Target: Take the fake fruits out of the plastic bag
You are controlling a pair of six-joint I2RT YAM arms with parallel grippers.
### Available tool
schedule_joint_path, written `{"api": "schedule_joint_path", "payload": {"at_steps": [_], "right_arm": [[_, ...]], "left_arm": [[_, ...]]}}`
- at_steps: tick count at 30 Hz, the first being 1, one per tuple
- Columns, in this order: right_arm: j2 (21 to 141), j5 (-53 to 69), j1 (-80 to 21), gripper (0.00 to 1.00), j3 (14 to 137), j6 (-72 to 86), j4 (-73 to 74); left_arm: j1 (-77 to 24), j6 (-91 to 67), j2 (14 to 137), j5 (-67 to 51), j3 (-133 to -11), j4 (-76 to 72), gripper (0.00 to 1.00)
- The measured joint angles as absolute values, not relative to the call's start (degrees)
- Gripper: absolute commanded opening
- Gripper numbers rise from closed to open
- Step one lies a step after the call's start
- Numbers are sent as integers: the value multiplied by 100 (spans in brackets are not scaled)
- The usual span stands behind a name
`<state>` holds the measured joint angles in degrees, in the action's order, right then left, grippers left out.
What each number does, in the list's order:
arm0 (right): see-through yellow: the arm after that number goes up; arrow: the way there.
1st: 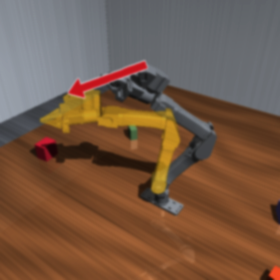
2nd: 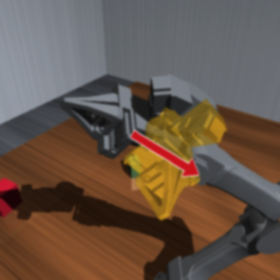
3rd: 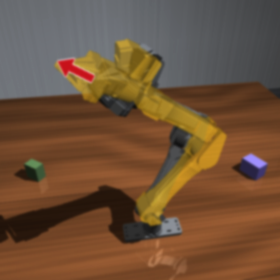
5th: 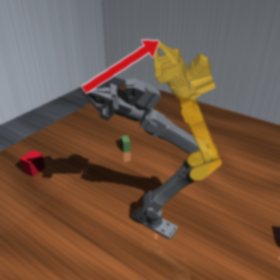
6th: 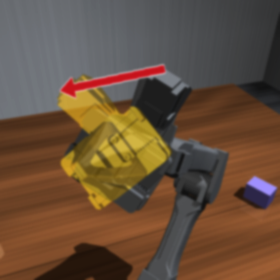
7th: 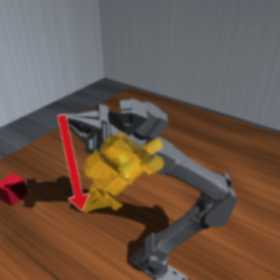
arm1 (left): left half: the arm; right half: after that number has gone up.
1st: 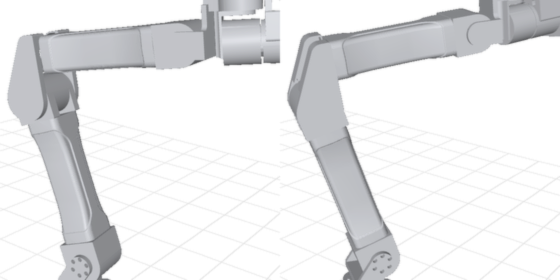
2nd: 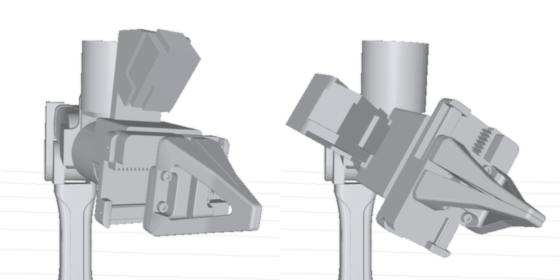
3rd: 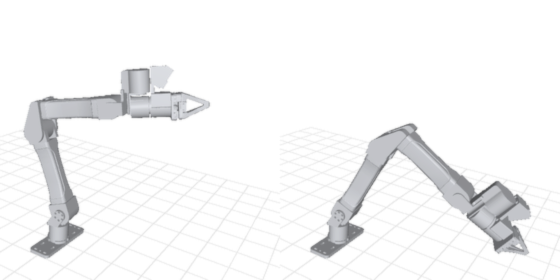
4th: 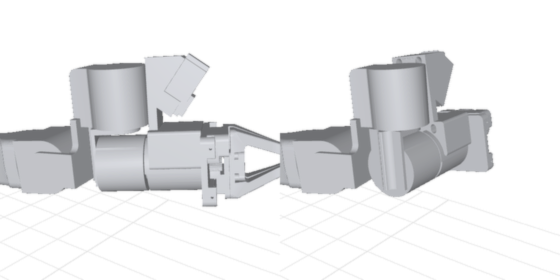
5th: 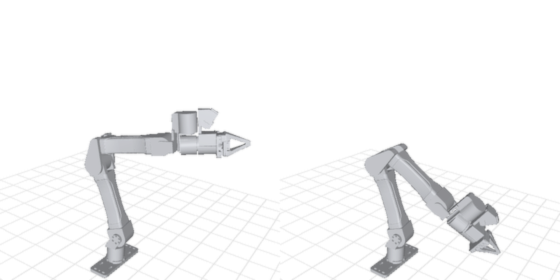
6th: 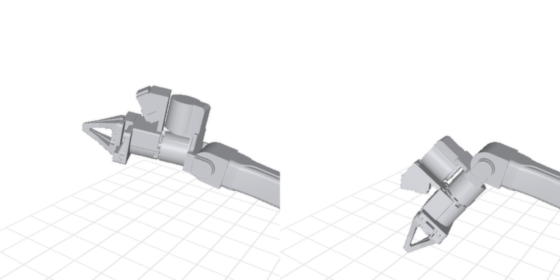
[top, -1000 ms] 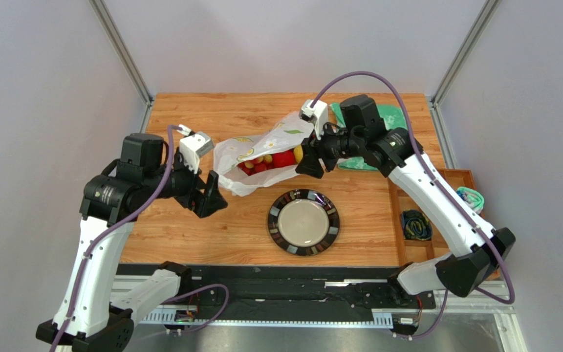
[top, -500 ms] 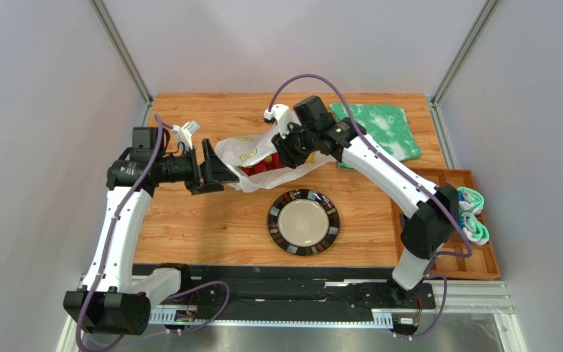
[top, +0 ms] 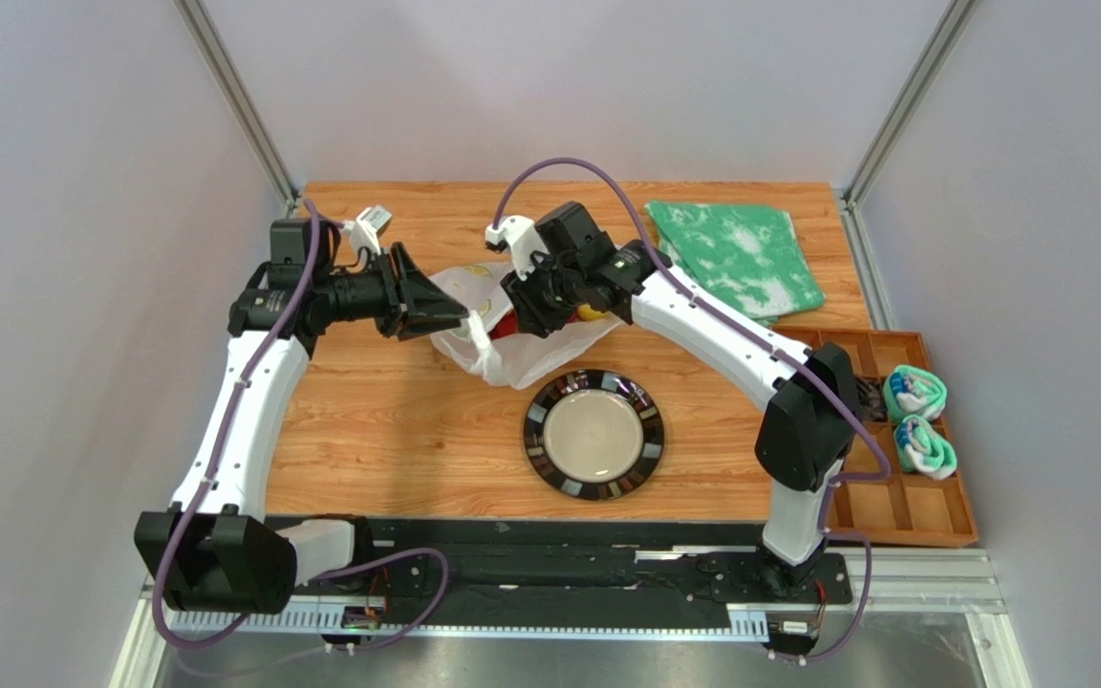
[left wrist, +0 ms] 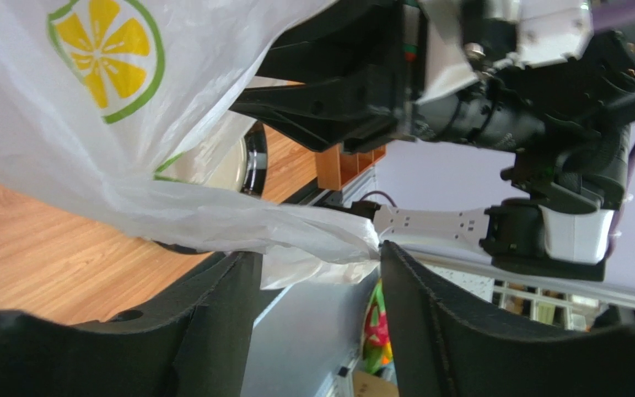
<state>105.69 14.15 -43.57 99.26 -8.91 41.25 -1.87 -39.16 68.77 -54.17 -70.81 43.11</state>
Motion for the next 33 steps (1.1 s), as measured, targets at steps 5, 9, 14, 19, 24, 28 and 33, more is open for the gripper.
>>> {"api": "schedule_joint_path", "payload": {"at_steps": [5, 9, 14, 19, 24, 28, 33], "right_arm": [[10656, 1406, -4394, 32, 9926, -746, 3994], [10803, 1372, -4536, 33, 9904, -711, 3946], [10803, 1087, -4923, 33, 9699, -790, 3854], [10836, 674, -5048, 33, 9793, -1028, 3892], [10777, 279, -4969, 34, 9664, -1201, 3841], [10506, -8, -4954, 32, 9321, -1457, 3918], [10453, -93, -4897, 32, 9572, -1872, 4106]], "left_arm": [[-132, -4005, 6923, -5614, -6528, 3909, 0], [366, -3494, 6914, -5800, -6477, 4412, 0], [1881, -2099, 6897, -5505, -6466, 6066, 0], [2394, -1402, 6718, -4825, -6340, 7135, 0], [2834, -1044, 6364, -3621, -6886, 7561, 0], [3013, -777, 5878, -3020, -7323, 7561, 0], [3015, -502, 5800, -3264, -7347, 7682, 44]]}}
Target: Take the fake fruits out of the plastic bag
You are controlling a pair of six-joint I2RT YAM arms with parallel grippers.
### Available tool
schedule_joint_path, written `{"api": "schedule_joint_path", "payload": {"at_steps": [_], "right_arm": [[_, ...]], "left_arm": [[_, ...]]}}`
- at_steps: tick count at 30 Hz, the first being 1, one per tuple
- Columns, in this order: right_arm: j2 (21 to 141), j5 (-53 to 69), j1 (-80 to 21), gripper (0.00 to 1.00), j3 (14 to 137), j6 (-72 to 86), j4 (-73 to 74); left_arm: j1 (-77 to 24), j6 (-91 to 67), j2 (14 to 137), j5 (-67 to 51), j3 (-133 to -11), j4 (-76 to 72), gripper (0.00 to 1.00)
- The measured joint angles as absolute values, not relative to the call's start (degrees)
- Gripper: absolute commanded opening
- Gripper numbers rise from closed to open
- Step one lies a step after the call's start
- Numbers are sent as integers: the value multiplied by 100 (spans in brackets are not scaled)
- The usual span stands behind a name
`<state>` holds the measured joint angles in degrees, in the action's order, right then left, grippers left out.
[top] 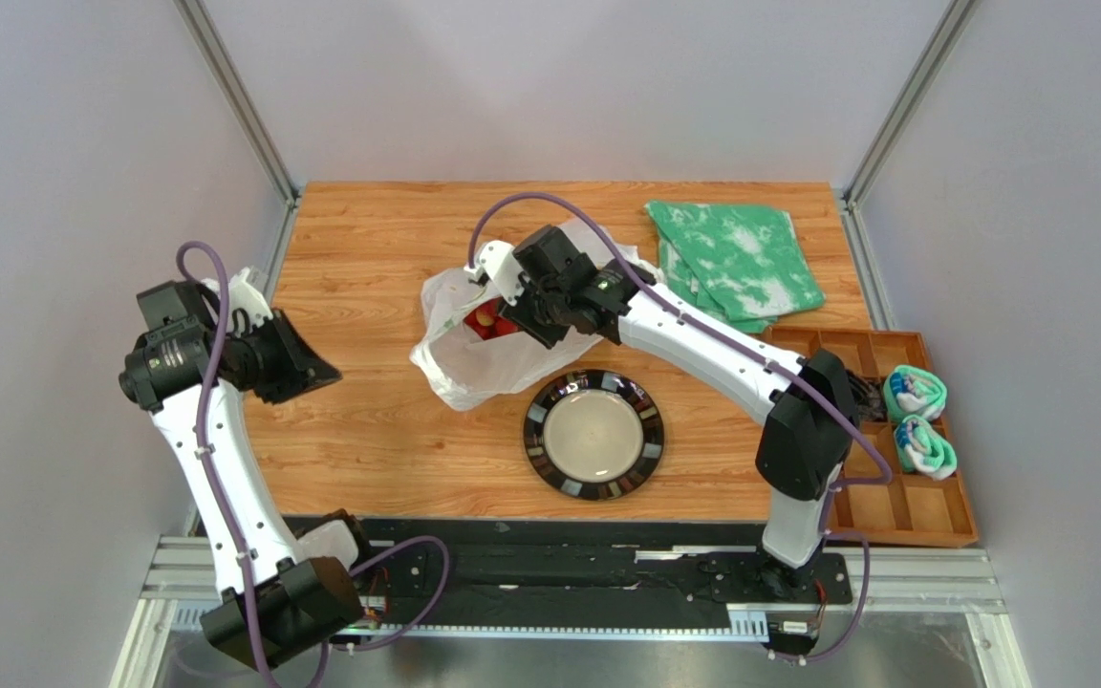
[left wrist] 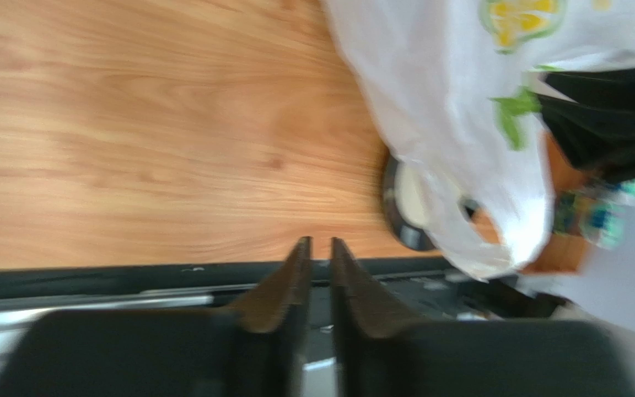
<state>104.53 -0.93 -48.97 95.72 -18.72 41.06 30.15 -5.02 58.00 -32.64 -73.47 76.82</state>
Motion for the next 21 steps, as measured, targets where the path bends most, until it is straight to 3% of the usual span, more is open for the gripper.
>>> {"api": "schedule_joint_path", "payload": {"at_steps": [1, 2, 7, 8, 10, 16, 18, 20, 21], "right_arm": [[10479, -95, -4886, 34, 9710, -1953, 4187], [10521, -69, -4864, 36, 9898, -2018, 4298], [10954, -1, -4794, 71, 10943, -1925, 4683], [11000, 8, -4772, 74, 10986, -1859, 4696], [11050, 49, -4746, 79, 11008, -1717, 4799], [11292, 220, -4698, 78, 11467, -1590, 5299], [11332, 209, -4626, 77, 11601, -1590, 5402], [11332, 226, -4523, 76, 11598, -1577, 5457], [11332, 250, -4401, 74, 11574, -1568, 5457]], "left_arm": [[3015, -408, 5859, -3463, -7347, 7693, 83], [3015, -342, 5977, -3929, -7347, 7710, 98], [2602, -207, 6326, -5481, -7065, 7693, 99], [2373, -250, 6357, -5636, -7017, 7690, 99], [1903, -375, 6375, -5835, -6910, 7675, 99], [930, -1070, 6521, -6036, -6803, 7214, 99], [642, -1258, 6689, -5994, -6901, 7039, 97], [427, -1361, 6899, -5876, -7037, 6866, 67], [355, -1404, 7002, -5808, -7087, 6794, 44]]}}
